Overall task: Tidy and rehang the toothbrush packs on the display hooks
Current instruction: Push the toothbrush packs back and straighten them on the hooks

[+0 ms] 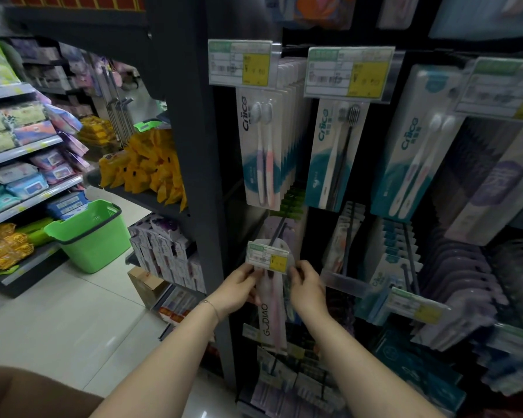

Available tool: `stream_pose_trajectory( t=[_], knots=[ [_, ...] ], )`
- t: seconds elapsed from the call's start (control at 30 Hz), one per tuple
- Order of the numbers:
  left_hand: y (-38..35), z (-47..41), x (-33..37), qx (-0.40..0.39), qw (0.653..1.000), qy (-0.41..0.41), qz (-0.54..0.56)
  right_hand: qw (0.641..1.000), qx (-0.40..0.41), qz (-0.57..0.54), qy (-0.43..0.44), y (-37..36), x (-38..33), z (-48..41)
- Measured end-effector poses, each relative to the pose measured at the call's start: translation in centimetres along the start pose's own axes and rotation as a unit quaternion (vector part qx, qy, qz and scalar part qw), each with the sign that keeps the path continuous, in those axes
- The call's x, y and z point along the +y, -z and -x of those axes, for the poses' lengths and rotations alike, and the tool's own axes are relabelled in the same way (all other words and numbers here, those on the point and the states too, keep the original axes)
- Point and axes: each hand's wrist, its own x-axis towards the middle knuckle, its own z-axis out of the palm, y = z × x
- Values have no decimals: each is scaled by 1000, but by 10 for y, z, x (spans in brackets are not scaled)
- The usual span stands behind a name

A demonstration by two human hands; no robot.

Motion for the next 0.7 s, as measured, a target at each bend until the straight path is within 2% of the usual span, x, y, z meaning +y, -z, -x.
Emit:
stream_pose_trajectory(
  t=[0.1,0.27,0.37,0.47,0.7],
  knots=[
    [-9,-3,-3,-5,1000,15,26,1000,-6,-7,0,1,1,-1],
    [-16,-3,-7,-39,989,60,128,1000,-5,-5,5,2,3,-1],
    [-9,-2,-3,-56,989,53,129,1000,-4,0,12,1,3,-2],
    [-8,-6,5,-28,992,54,111,1000,-1,-6,15,0,-2,1],
    [-18,-5,4,14,987,65,147,1000,-3,-12,16,1,-6,4]
  ],
)
